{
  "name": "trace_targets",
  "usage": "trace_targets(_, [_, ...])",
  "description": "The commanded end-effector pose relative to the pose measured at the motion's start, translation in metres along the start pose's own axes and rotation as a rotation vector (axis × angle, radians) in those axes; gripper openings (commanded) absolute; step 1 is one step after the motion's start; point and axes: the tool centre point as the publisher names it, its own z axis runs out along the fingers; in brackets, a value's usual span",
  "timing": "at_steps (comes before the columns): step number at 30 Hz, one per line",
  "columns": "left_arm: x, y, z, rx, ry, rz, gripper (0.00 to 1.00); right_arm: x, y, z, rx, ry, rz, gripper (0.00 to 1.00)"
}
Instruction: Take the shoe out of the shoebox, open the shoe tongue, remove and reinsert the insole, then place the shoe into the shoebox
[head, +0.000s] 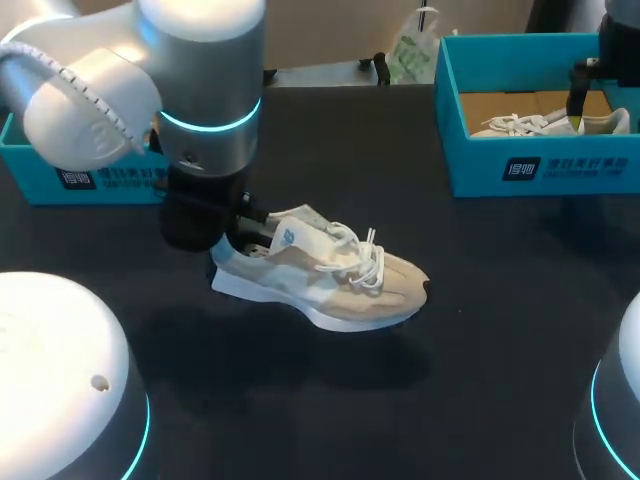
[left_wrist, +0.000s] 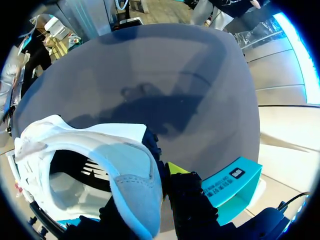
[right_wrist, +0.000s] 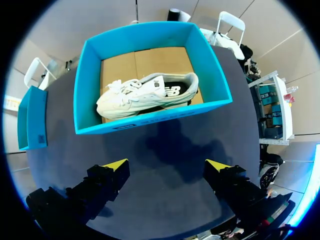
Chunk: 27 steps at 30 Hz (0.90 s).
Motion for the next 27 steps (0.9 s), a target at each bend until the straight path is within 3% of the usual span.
trace_targets(1, [0.0, 0.001, 0.0, 0.001, -0.002, 0.0, 0.0, 0.0, -0.001, 0.0, -0.002, 0.001, 0.001, 1.0])
trace_targets(6, [0.0, 0.001, 0.0, 0.001, -0.002, 0.0, 0.0, 0.0, -0.001, 0.0, -0.002, 0.001, 0.001, 1.0])
trace_targets(10, [-0.006, 0.003, 0.012, 0.026, 0.023, -0.021, 0.0, 0.0, -0.001, 0.0, -0.002, 0.001, 0.001, 1.0])
trace_targets(19, [-0.039, 0.003, 0.045, 0.074, 0.053, -0.032, 0.0, 0.0, -0.001, 0.0, -0.002, 0.001, 0.001, 1.0])
trace_targets(27, [-0.039, 0.003, 0.045, 0.074, 0.053, -0.032, 0.0, 0.0, -0.001, 0.0, -0.002, 0.001, 0.001, 1.0])
